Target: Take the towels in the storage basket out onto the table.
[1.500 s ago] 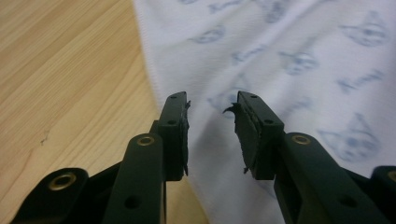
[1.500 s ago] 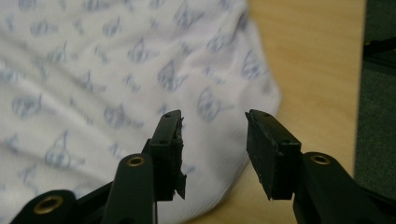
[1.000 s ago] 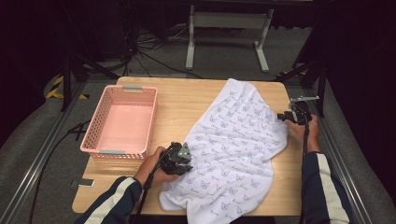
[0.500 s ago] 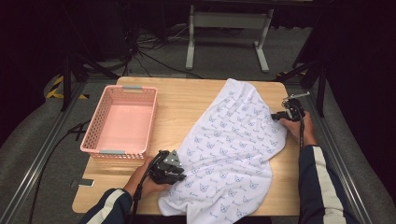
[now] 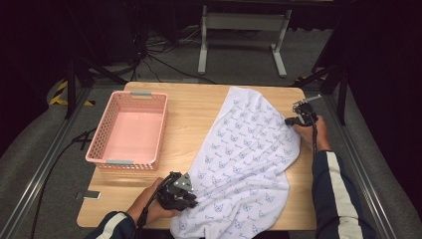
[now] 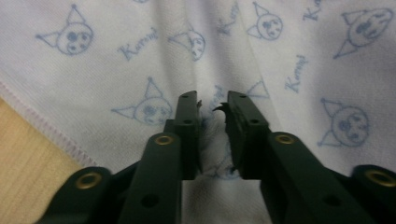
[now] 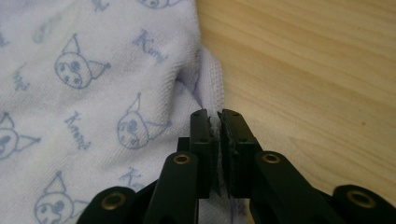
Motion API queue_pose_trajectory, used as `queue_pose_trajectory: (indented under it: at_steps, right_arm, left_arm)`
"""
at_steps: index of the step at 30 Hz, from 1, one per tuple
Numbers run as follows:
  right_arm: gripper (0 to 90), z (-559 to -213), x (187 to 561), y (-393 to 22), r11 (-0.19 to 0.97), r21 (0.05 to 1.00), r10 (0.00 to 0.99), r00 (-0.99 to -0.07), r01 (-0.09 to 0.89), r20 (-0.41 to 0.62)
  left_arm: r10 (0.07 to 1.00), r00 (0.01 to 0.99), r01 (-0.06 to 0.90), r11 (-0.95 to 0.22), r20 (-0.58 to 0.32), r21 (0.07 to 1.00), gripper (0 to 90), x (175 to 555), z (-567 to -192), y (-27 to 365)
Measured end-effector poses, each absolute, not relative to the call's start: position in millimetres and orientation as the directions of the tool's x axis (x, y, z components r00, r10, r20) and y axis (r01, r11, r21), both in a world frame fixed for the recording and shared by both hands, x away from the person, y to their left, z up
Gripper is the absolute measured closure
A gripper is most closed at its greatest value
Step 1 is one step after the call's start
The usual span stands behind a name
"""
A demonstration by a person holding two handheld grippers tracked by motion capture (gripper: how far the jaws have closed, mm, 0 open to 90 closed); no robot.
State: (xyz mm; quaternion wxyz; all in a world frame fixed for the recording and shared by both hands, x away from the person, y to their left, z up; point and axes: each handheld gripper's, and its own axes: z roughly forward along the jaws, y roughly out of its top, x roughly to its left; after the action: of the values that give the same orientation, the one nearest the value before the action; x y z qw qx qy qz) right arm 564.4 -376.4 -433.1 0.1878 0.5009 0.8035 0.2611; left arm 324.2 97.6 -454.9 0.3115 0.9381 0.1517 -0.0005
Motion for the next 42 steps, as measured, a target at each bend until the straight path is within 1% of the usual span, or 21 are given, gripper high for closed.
queue_pose_trajectory:
  at_steps: [4, 8, 12, 13, 14, 15, 16, 18, 21, 23, 25, 27, 29, 30, 31, 32, 34, 35, 37, 39, 42]
  right_arm:
    - [83.9, -421.9, 560.2, -356.3, 0.418, 0.637, 0.874, -0.478, 0.648, -0.087]
    - [83.8, -406.4, 549.2, -329.6, 0.453, 0.692, 0.812, -0.58, 0.561, -0.062]
    - [83.7, -399.0, 528.7, -291.8, 0.539, 0.716, 0.677, -0.734, 0.444, -0.054]
    - [83.7, -399.0, 528.7, -291.8, 0.539, 0.716, 0.677, -0.734, 0.444, -0.054]
    - [83.6, -401.7, 516.4, -272.9, 0.582, 0.709, 0.605, -0.794, 0.399, -0.05]
    - [83.5, -404.4, 510.4, -264.1, 0.608, 0.698, 0.573, -0.817, 0.378, -0.057]
    - [83.5, -404.4, 510.4, -264.1, 0.608, 0.698, 0.573, -0.817, 0.378, -0.057]
    - [83.4, -412.4, 496.7, -247.3, 0.653, 0.673, 0.511, -0.857, 0.346, -0.056]
    - [83.3, -421.9, 484.0, -235.2, 0.701, 0.639, 0.466, -0.882, 0.316, -0.075]
    - [83.3, -426.0, 479.5, -232.7, 0.715, 0.626, 0.451, -0.89, 0.31, -0.075]
    - [81.8, -428.2, 477.9, -232.7, 0.724, 0.611, 0.448, -0.892, 0.32, -0.063]
    - [73.1, -428.2, 478.2, -233.5, 0.726, 0.605, 0.456, -0.887, 0.326, -0.069]
    - [70.5, -423.7, 479.4, -235.6, 0.701, 0.632, 0.483, -0.872, 0.33, -0.08]
    - [65.4, -420.8, 480.1, -235.9, 0.688, 0.647, 0.489, -0.869, 0.329, -0.077]
    - [58.5, -418.1, 481.3, -234.9, 0.674, 0.655, 0.511, -0.856, 0.341, -0.08]
    - [57.9, -415.2, 483.0, -233.9, 0.66, 0.66, 0.538, -0.839, 0.358, -0.083]
    - [51.0, -411.5, 485.7, -229.7, 0.632, 0.681, 0.563, -0.823, 0.369, -0.077]
    - [51.0, -411.5, 485.7, -229.7, 0.632, 0.681, 0.563, -0.823, 0.369, -0.077]
    - [44.0, -409.8, 488.2, -220.8, 0.609, 0.694, 0.582, -0.811, 0.383, -0.063]
    - [38.2, -413.6, 492.2, -204.8, 0.593, 0.686, 0.602, -0.798, 0.421, -0.031]
    - [38.6, -421.3, 501.6, -195.1, 0.581, 0.659, 0.662, -0.748, 0.477, -0.042]
  left_arm:
    - [0.334, 0.942, 0.279, -0.706, -0.042, 0.651, 67.0, 336.0, -449.3, 95.5]
    - [0.336, 0.942, 0.265, -0.708, -0.018, 0.654, 64.9, 352.4, -449.9, 85.1]
    - [0.354, 0.935, 0.261, -0.709, 0.011, 0.655, 64.2, 364.8, -455.9, 74.4]
    - [0.354, 0.935, 0.261, -0.709, 0.011, 0.655, 63.2, 364.8, -455.9, 74.4]
    - [0.364, 0.931, 0.267, -0.707, 0.013, 0.655, 62.3, 371.1, -458.5, 72.2]
    - [0.374, 0.927, 0.275, -0.715, 0.019, 0.643, 62.3, 373.5, -460.6, 71.6]
    - [0.374, 0.927, 0.275, -0.715, 0.019, 0.643, 62.7, 373.5, -460.6, 71.6]
    - [0.386, 0.922, 0.31, -0.678, -0.036, 0.667, 63.1, 377.3, -462.8, 73.6]
    - [0.373, 0.926, 0.316, -0.68, -0.059, 0.662, 63.2, 374.4, -462.1, 74.0]
    - [0.331, 0.941, 0.295, -0.705, -0.069, 0.645, 64.1, 368.6, -460.6, 72.6]
    - [0.307, 0.948, 0.287, -0.723, -0.08, 0.628, 65.3, 363.2, -458.9, 70.7]
    - [0.29, 0.955, 0.267, -0.739, -0.065, 0.619, 65.5, 356.7, -457.9, 67.4]
    - [0.28, 0.958, 0.255, -0.744, -0.059, 0.618, 64.9, 356.5, -457.4, 65.8]
    - [0.28, 0.958, 0.255, -0.744, -0.059, 0.618, 64.5, 356.5, -457.4, 65.8]
    - [0.295, 0.954, 0.259, -0.737, -0.048, 0.624, 62.9, 357.3, -456.8, 64.3]
    - [0.302, 0.952, 0.257, -0.726, -0.04, 0.637, 61.0, 359.5, -456.5, 63.9]
    - [0.323, 0.946, 0.265, -0.713, -0.031, 0.65, 55.4, 361.8, -455.9, 63.3]
    - [0.337, 0.941, 0.259, -0.703, -0.01, 0.662, 55.4, 366.0, -455.1, 62.7]
    - [0.378, 0.926, 0.282, -0.669, -0.013, 0.688, 52.9, 374.4, -453.9, 59.4]
    - [0.395, 0.918, 0.284, -0.649, -0.006, 0.706, 54.4, 383.0, -452.9, 55.9]
    - [0.42, 0.907, 0.282, -0.64, 0.018, 0.715, 54.6, 396.4, -453.4, 48.7]
